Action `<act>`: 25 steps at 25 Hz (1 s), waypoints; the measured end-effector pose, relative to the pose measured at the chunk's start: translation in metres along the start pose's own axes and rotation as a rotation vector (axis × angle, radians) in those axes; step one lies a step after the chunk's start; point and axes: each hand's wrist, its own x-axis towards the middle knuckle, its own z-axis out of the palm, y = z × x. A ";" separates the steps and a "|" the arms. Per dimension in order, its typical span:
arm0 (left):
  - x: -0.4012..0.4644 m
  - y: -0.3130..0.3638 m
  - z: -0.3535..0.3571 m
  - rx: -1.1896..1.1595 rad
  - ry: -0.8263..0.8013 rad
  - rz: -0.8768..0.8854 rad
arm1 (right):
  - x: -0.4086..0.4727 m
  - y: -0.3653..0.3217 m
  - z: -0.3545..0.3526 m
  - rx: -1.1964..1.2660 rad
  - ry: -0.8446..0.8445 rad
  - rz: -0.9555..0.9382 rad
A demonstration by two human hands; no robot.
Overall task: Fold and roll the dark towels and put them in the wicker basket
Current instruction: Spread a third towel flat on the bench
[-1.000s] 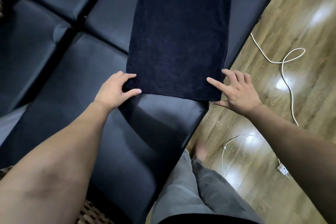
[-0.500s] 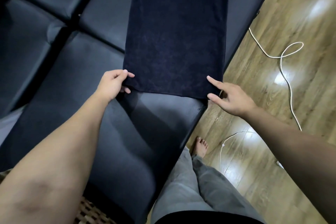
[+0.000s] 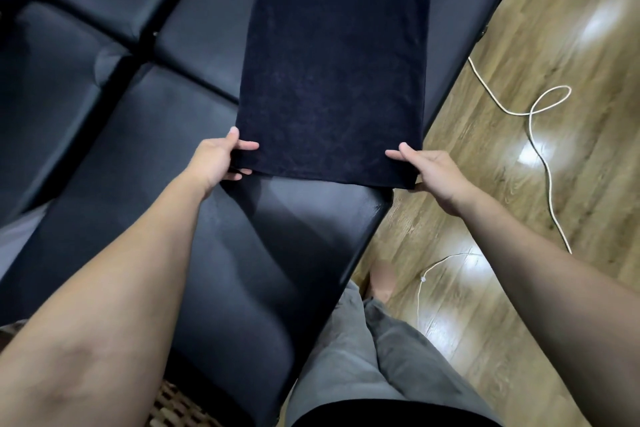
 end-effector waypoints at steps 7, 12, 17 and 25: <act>-0.003 0.003 0.009 -0.093 0.088 0.063 | -0.007 -0.006 0.021 -0.269 0.261 -0.025; -0.003 0.007 0.013 -0.080 0.087 0.051 | -0.002 -0.005 0.031 -0.153 0.254 -0.026; -0.011 0.008 0.005 -0.056 -0.041 -0.061 | -0.010 -0.015 0.023 0.016 0.122 0.051; -0.014 0.011 -0.009 -0.200 -0.091 -0.101 | -0.017 -0.013 0.000 0.301 0.029 0.089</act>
